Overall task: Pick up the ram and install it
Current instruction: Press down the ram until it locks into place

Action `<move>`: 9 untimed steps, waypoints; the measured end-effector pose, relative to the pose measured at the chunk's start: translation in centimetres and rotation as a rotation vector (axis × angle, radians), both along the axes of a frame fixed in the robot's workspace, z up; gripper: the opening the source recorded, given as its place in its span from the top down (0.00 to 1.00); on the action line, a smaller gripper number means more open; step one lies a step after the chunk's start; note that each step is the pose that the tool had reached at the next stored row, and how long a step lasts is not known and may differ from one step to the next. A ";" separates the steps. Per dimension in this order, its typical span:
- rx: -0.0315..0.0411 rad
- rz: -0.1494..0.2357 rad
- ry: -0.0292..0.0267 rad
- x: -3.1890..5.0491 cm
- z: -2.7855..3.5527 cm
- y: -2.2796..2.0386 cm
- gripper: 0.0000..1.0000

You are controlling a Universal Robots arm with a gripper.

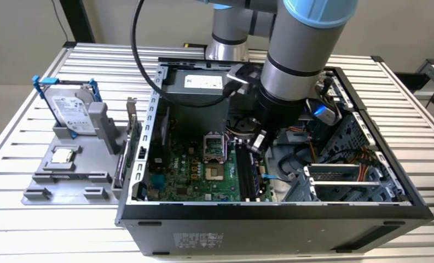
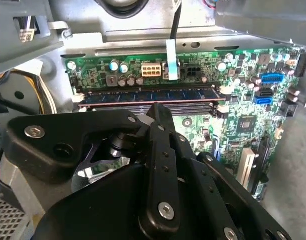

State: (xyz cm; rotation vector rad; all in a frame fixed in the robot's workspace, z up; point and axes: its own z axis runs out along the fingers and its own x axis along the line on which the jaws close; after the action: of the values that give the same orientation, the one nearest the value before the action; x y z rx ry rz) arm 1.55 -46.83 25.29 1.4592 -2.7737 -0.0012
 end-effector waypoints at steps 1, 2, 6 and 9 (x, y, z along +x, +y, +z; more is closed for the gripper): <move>0.0000 0.009 0.0000 0.00 0.00 0.00 1.00; 0.0000 0.018 0.0000 0.00 0.00 0.00 1.00; 0.0000 0.052 0.0000 0.00 0.00 0.00 1.00; 0.0000 0.078 0.0000 0.00 0.00 0.00 1.00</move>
State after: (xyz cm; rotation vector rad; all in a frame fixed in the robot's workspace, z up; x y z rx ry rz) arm 1.55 -46.83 25.29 1.5667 -2.7144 -0.0007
